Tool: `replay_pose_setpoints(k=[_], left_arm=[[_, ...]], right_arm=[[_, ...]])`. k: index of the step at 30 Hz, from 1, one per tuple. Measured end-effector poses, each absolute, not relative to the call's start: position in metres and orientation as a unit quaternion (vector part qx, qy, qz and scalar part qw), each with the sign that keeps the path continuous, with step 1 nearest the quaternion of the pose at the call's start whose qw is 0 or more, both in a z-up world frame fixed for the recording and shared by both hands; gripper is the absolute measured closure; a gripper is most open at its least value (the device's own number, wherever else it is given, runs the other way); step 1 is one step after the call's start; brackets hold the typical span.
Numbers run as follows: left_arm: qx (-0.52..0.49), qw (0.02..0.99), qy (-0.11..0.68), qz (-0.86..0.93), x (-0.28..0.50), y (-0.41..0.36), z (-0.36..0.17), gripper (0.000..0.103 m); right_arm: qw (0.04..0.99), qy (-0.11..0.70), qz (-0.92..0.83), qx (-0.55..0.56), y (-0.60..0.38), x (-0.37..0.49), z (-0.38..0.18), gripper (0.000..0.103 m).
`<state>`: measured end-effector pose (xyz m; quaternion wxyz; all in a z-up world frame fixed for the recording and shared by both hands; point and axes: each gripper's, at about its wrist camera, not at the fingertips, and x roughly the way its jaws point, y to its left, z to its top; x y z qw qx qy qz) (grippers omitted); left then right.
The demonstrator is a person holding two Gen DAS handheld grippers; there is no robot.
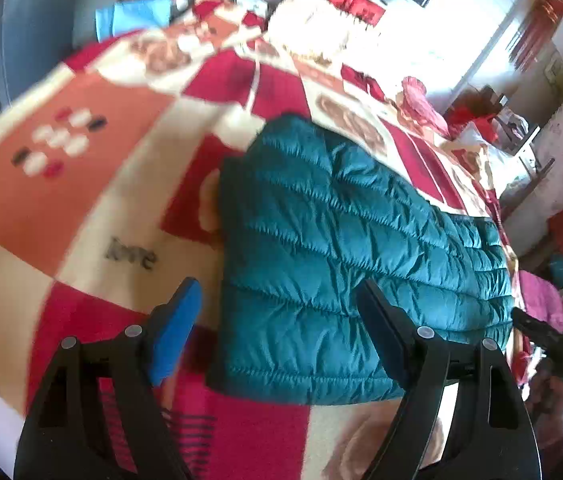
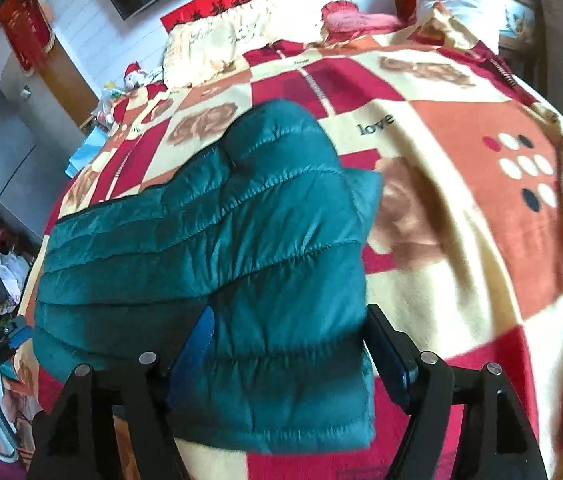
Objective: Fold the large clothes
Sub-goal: 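Lift both tools off the folded jacket and pull back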
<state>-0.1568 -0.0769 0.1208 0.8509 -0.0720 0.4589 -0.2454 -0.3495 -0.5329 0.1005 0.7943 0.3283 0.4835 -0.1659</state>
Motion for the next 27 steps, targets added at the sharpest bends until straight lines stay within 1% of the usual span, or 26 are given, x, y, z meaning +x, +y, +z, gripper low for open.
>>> replay_pose_setpoints(k=[4, 7, 16, 24, 27], left_arm=[[-0.056, 0.877, 0.422, -0.222, -0.180, -0.073, 0.137, 0.023], [-0.049, 0.887, 0.408, -0.212, -0.193, -0.076, 0.141, 0.023], [0.007, 0.900, 0.390, -0.193, -0.222, -0.101, 0.144, 0.023], [0.038, 0.904, 0.375, -0.203, -0.246, -0.133, 0.140, 0.023], [0.034, 0.906, 0.369, -0.206, -0.253, -0.140, 0.139, 0.023]], right_arm=[[0.808, 0.471, -0.169, 0.311, -0.517, -0.359, 0.120, 0.029], [0.815, 0.468, -0.168, 0.297, -0.501, -0.362, 0.127, 0.029], [0.832, 0.464, -0.164, 0.257, -0.446, -0.362, 0.140, 0.029], [0.843, 0.450, -0.149, 0.254, -0.412, -0.357, 0.149, 0.029], [0.848, 0.447, -0.149, 0.241, -0.402, -0.355, 0.153, 0.028]])
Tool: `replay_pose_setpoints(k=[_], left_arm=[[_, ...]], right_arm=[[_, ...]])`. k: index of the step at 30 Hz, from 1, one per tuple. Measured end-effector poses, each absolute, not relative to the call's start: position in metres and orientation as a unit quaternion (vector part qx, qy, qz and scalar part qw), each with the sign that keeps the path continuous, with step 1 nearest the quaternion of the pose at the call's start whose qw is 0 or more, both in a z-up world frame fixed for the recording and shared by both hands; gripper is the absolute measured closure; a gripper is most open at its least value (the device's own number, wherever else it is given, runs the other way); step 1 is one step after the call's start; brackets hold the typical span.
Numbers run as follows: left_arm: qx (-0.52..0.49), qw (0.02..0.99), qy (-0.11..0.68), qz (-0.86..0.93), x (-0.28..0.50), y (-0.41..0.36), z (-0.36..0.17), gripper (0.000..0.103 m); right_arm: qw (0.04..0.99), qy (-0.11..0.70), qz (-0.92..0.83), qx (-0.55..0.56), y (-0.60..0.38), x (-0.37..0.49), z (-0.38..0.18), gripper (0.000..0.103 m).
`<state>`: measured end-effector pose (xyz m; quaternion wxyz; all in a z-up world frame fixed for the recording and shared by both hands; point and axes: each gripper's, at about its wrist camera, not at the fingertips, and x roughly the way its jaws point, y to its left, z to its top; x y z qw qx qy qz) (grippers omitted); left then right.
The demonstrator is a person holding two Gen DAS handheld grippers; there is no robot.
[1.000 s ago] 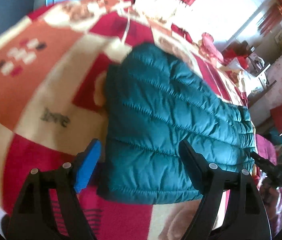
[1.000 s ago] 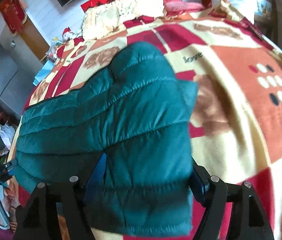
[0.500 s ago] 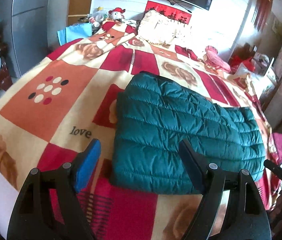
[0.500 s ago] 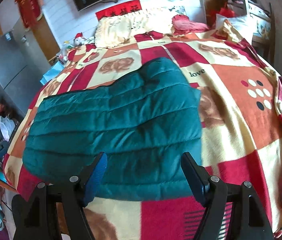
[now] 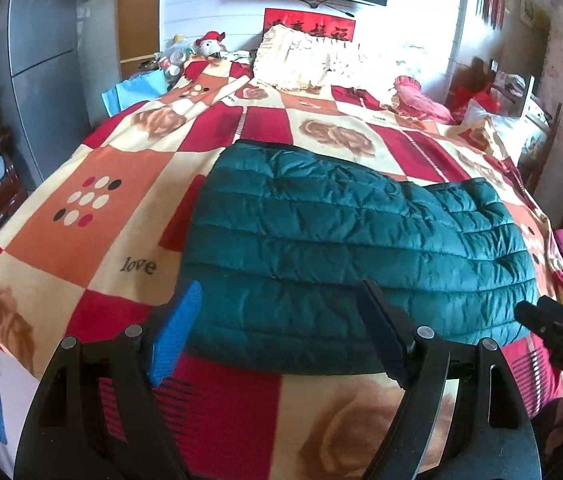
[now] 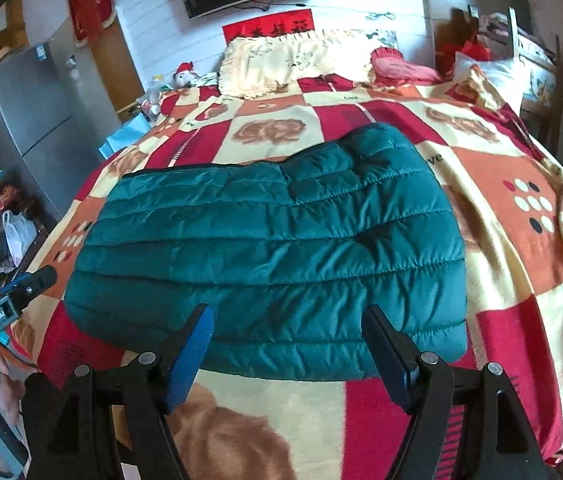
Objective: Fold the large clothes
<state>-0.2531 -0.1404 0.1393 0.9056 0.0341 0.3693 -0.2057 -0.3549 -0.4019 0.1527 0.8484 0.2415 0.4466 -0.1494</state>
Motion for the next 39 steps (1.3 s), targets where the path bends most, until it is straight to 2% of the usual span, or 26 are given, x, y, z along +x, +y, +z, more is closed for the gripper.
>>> replay_pose_setpoints(k=[15, 39], left_arm=[[0.073, 0.928, 0.316, -0.185, -0.278, -0.160, 0.144, 0.023], [0.073, 0.930, 0.304, -0.193, -0.285, -0.164, 0.143, 0.023]], right_arm=[[0.875, 0.412, -0.155, 0.200, -0.373, -0.347, 0.179, 0.023], [0.881, 0.405, -0.158, 0.189, -0.368, -0.348, 0.184, 0.023]])
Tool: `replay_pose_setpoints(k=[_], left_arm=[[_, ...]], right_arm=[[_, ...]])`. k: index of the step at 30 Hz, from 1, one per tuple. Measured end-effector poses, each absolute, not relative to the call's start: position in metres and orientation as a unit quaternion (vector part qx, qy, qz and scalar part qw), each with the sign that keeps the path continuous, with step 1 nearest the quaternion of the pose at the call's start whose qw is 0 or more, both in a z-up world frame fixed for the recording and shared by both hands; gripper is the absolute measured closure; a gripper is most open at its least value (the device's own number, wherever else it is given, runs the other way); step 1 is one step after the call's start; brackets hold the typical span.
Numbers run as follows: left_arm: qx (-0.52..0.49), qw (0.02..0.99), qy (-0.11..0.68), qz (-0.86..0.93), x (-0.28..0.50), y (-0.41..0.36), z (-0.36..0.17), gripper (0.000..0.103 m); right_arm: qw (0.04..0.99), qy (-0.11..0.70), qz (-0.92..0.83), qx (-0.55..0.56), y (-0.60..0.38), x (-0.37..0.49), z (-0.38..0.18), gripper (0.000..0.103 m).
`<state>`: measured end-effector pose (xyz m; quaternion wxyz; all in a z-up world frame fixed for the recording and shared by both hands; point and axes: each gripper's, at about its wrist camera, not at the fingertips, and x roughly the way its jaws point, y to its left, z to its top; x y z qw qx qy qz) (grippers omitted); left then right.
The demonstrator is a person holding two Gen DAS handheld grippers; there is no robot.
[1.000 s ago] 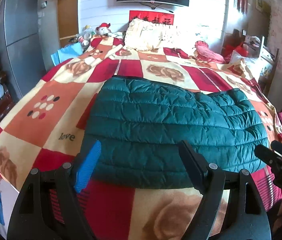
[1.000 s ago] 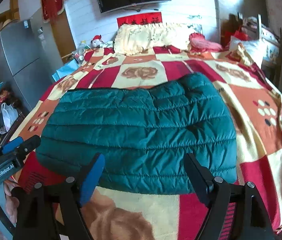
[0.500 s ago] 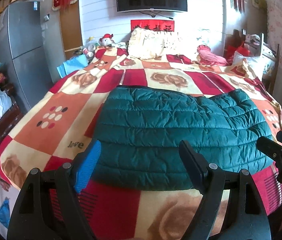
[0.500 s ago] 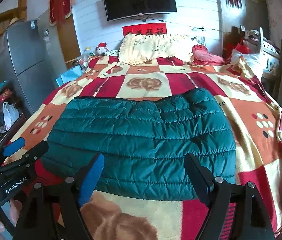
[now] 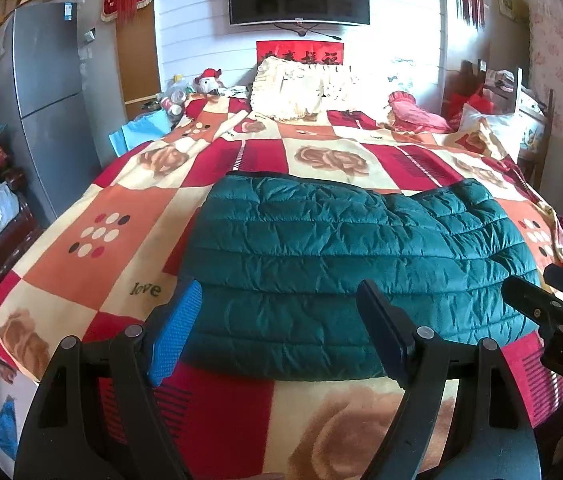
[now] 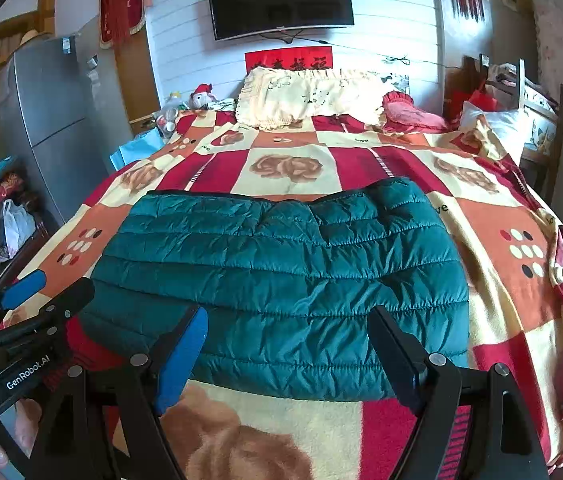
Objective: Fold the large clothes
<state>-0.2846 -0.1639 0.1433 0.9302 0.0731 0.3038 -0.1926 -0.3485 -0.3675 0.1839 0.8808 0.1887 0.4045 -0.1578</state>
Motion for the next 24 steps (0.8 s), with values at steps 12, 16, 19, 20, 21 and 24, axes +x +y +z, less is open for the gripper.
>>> replay_pose_setpoints(k=[12, 16, 19, 20, 21, 24], left_arm=[[0.069, 0.928, 0.308, -0.198, -0.2840, -0.1636, 0.1406, 0.023], [0.068, 0.928, 0.308, -0.198, -0.2836, -0.1633, 0.1405, 0.023], [0.068, 0.928, 0.308, -0.198, -0.2836, -0.1634, 0.1405, 0.023], [0.068, 0.928, 0.308, -0.198, -0.2834, -0.1634, 0.1405, 0.023], [0.068, 0.928, 0.308, -0.199, -0.2834, -0.1629, 0.1405, 0.023], [0.067, 0.928, 0.308, -0.199, -0.2834, -0.1629, 0.1405, 0.023]], right_arm=[[0.877, 0.412, -0.153, 0.194, -0.3662, -0.3475, 0.1782, 0.023], [0.876, 0.414, -0.152, 0.195, -0.3651, -0.3459, 0.1771, 0.023], [0.876, 0.414, -0.152, 0.195, -0.3643, -0.3456, 0.1771, 0.023], [0.876, 0.414, -0.152, 0.195, -0.3642, -0.3454, 0.1770, 0.023], [0.876, 0.414, -0.152, 0.195, -0.3640, -0.3453, 0.1769, 0.023], [0.876, 0.414, -0.152, 0.196, -0.3638, -0.3454, 0.1770, 0.023]])
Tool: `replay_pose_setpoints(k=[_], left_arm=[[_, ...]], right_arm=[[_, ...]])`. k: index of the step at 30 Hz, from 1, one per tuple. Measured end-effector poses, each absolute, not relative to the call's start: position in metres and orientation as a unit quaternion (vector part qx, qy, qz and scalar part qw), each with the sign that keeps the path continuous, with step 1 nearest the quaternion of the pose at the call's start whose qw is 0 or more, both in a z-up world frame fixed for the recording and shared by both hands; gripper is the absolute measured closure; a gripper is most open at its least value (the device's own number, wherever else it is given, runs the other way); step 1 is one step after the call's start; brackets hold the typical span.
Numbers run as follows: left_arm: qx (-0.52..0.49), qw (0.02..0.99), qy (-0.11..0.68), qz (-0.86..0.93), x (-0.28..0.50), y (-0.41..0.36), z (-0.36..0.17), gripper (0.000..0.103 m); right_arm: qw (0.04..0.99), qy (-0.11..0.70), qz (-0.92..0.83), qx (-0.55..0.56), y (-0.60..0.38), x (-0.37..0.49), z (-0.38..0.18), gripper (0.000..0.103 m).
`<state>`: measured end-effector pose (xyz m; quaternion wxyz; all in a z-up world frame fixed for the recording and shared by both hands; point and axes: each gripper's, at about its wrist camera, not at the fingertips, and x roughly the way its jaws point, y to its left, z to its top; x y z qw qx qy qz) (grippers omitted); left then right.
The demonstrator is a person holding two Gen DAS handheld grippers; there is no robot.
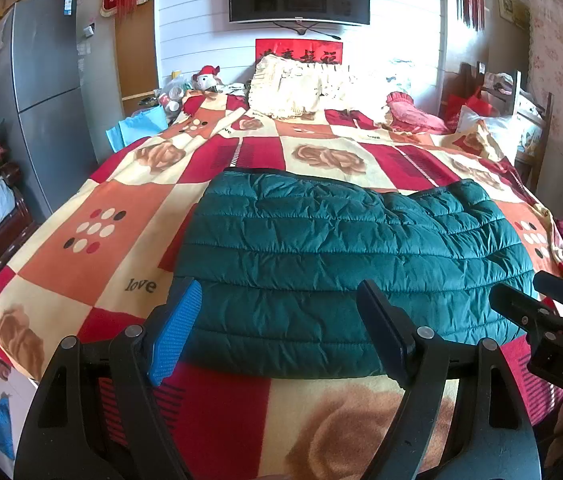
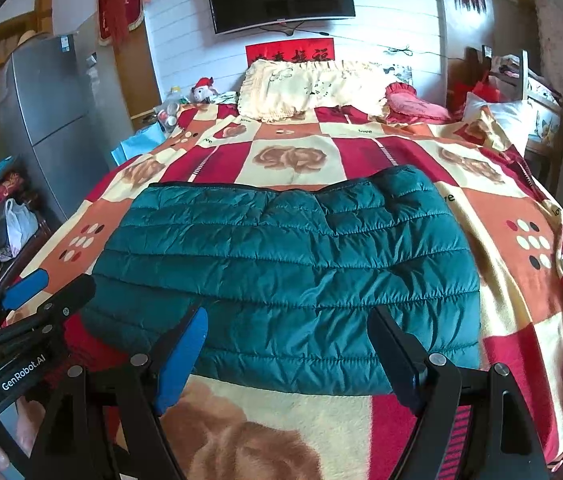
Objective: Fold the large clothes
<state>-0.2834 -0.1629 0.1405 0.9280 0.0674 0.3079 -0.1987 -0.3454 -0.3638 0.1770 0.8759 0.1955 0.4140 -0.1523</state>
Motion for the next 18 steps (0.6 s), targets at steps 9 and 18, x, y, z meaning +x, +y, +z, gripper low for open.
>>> replay_pose_setpoints(k=[9, 18], left_arm=[[0.066, 0.927, 0.310, -0.199, -0.2825, -0.1623, 0.1398, 0.023], [0.059, 0.924, 0.320, -0.200, -0.2761, -0.1622, 0.1312, 0.023]], right_arm=[[0.875, 0.416, -0.152, 0.196, -0.3633, -0.3449, 0.1760, 0.023], [0.871, 0.424, -0.149, 0.198, -0.3576, -0.3389, 0.1686, 0.023]])
